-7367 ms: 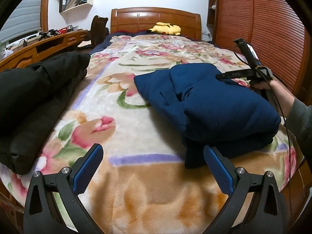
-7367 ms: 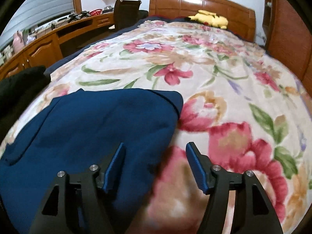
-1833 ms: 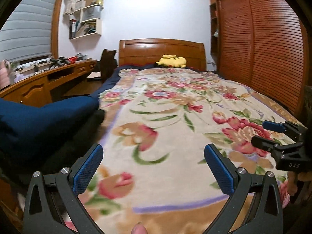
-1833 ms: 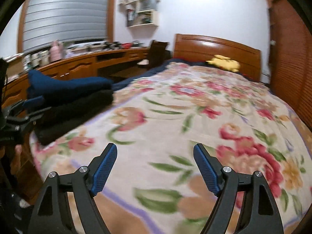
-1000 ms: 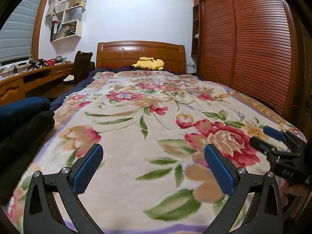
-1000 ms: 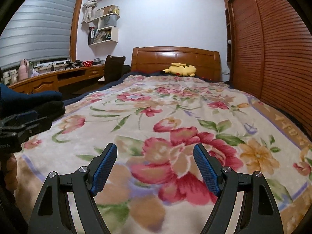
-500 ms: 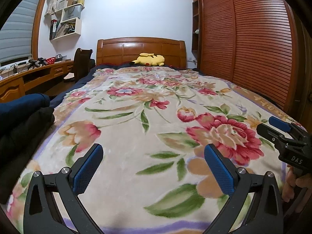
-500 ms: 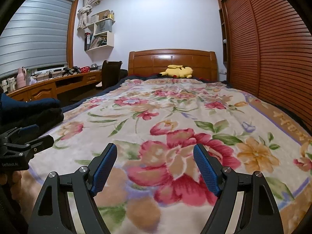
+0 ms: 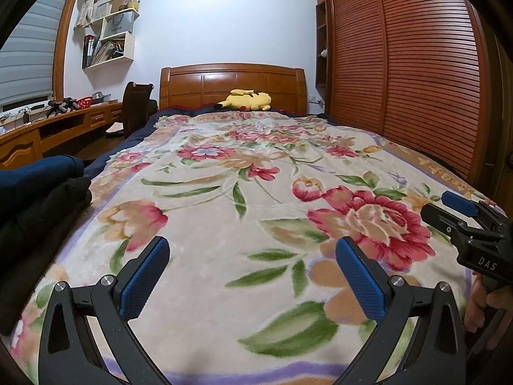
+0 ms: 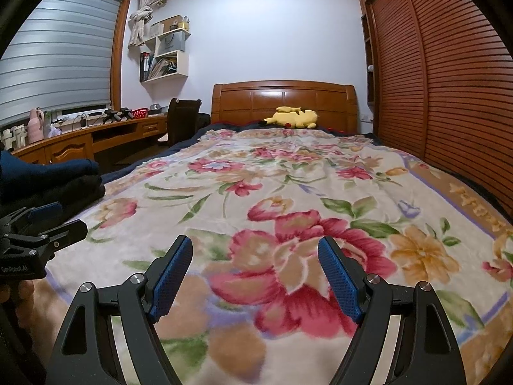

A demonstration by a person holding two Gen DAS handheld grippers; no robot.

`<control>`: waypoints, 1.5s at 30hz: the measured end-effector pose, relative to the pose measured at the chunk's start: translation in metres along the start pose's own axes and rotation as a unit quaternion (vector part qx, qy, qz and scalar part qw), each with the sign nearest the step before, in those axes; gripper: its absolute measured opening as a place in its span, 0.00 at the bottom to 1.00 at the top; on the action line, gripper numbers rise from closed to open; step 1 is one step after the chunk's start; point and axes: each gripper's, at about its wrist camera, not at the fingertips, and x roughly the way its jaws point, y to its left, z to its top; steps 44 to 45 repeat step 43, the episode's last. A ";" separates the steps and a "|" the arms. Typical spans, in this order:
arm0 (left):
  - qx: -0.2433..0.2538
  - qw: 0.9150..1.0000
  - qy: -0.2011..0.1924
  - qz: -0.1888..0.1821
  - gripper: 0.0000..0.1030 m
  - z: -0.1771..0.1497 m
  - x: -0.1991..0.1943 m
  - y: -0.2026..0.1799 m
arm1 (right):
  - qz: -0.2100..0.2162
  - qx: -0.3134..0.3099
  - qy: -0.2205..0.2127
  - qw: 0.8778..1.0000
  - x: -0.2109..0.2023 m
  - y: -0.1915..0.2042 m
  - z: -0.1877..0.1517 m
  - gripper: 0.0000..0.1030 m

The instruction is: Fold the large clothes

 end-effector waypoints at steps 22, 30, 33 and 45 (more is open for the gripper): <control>-0.005 1.000 0.000 -0.001 1.00 0.000 0.000 -0.003 | -0.001 -0.001 -0.003 1.000 0.003 -0.003 -0.001 0.80; -0.004 1.000 -0.001 -0.001 1.00 -0.001 -0.001 -0.002 | -0.001 -0.001 -0.004 1.000 0.003 -0.003 -0.002 0.80; -0.003 1.000 -0.001 0.000 1.00 -0.001 0.000 -0.002 | -0.001 -0.001 -0.004 1.000 0.003 -0.003 -0.002 0.80; -0.003 1.000 -0.002 0.002 1.00 0.000 -0.001 -0.001 | -0.001 -0.001 -0.004 1.000 0.004 -0.004 -0.002 0.80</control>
